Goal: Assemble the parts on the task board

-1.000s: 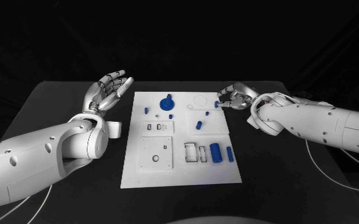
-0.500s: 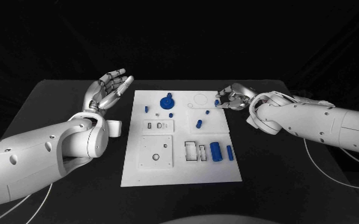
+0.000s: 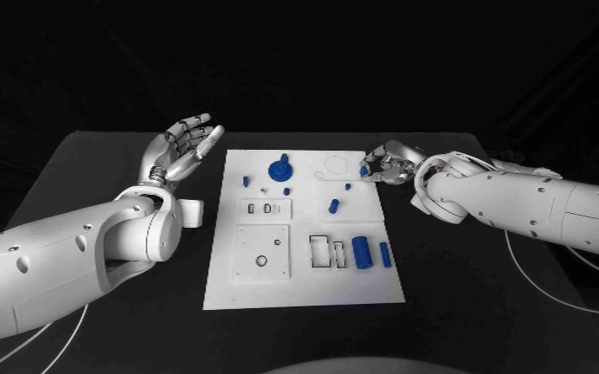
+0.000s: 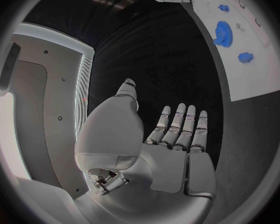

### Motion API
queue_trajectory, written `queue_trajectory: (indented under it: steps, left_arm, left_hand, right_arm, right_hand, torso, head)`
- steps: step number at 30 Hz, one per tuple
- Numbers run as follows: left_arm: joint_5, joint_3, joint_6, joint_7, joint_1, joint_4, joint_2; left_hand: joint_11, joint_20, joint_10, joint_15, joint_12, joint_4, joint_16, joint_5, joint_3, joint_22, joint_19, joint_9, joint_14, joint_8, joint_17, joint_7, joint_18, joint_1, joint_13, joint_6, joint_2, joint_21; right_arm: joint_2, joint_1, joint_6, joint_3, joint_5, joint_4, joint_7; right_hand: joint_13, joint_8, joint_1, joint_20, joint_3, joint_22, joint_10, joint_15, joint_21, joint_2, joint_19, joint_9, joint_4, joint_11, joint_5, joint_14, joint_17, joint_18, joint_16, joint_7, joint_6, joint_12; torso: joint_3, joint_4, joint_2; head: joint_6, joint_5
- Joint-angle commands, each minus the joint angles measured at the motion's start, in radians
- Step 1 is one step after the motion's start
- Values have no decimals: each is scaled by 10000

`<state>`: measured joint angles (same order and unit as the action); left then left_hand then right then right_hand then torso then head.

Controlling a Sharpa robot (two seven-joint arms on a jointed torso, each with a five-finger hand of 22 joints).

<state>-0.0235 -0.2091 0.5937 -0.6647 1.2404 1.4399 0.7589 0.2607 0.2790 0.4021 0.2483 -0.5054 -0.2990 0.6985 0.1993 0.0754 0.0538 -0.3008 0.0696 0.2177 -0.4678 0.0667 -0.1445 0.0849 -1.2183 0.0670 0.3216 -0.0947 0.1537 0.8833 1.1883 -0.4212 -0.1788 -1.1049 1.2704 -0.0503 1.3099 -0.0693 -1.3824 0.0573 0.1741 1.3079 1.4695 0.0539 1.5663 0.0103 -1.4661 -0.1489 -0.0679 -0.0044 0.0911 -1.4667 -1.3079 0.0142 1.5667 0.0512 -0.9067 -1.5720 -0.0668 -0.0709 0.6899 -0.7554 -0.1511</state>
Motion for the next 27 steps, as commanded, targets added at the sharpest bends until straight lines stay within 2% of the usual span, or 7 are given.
queue_trajectory:
  steps: [1,3,11,14,20,22,27]
  left_arm:
    - [-90,8,-124,-58,7,31,1]
    - [-90,8,-121,-57,8,45,12]
    - [-90,7,-126,-50,8,54,7]
    - [-90,7,-130,-50,8,50,-1]
    - [-90,7,-133,-47,8,45,-11]
    - [-90,7,-131,-48,8,46,-11]
    - [-90,7,-118,-50,8,44,-7]
  left_hand:
    - [4,29,-3,32,-37,11,33,-50,-66,-14,67,-16,-60,-13,-11,-1510,167,2,-16,-31,93,-35]
    - [4,29,-3,32,-38,11,33,-50,-65,-14,64,-17,-61,-16,-11,-1510,167,1,-16,-30,89,-33]
    - [4,29,-4,32,-38,11,34,-50,-65,-13,62,-17,-62,-19,-11,-1510,167,1,-16,-28,87,-32]
    - [4,29,-4,32,-38,11,34,-50,-65,-13,62,-17,-62,-19,-11,-1510,167,1,-16,-28,87,-32]
    - [4,29,-4,32,-38,11,34,-50,-65,-13,62,-17,-62,-19,-11,-1510,167,1,-16,-28,87,-32]
    - [4,29,-4,32,-39,11,34,-50,-64,-14,66,-18,-63,-19,-11,-1510,167,1,-16,-29,85,-33]
    - [4,29,-4,33,-41,11,35,-50,-64,-14,72,-19,-64,-20,-12,-1510,167,0,-16,-29,83,-34]
  right_arm:
    - [-23,-8,225,0,-162,-39,-175]
    - [-31,-8,230,0,-162,-60,-201]
    - [-43,-8,236,0,-162,-104,-275]
    - [-49,-8,235,0,-184,-103,-316]
    - [-57,-8,285,0,-215,-113,-294]
    - [-63,-8,310,0,-218,-124,-268]
    - [-74,-8,316,0,-214,-145,-256]
  right_hand:
    - [2609,-40,-39,-52,1,2629,1013,89,45,-42,-1047,13,-14,-68,18,-1041,-2629,-142,41,1,-98,12]
    - [2609,-39,-34,-54,-7,2629,1013,90,45,-52,-1047,17,-18,-69,17,-1041,-2629,-142,41,1,-104,12]
    - [2609,-42,-41,-58,-5,2629,1013,93,45,-45,-1047,20,-20,-70,24,-1041,-2629,-142,41,0,-124,12]
    - [2609,-44,-43,-59,-5,2629,1013,93,45,-43,-1047,20,-20,-71,24,-1041,-2629,-142,41,-1,-131,12]
    - [2609,-113,-6,-87,-35,2629,1013,116,45,26,-1047,36,-117,-92,-53,-1041,-2629,-142,41,-28,-425,12]
    - [2609,-159,17,-99,-55,2629,1013,127,45,70,-1047,39,-175,-101,-120,-1041,-2629,-142,41,-32,-610,12]
    - [2609,-177,43,-108,-94,2629,1013,134,45,66,-1047,48,-218,-110,-167,-1041,-2629,-142,41,-46,-727,12]
  torso:
    - [-2,-29,-5]
    - [-8,-2,-6]
    - [-10,9,-10]
    - [-6,-6,3]
    - [-5,-8,-2]
    - [-8,-8,-4]
    - [-6,-2,2]
  head:
    - [-31,-8]
    - [-39,30]
    - [-38,50]
    - [-19,34]
    - [6,70]
    - [-30,71]
    - [-15,66]
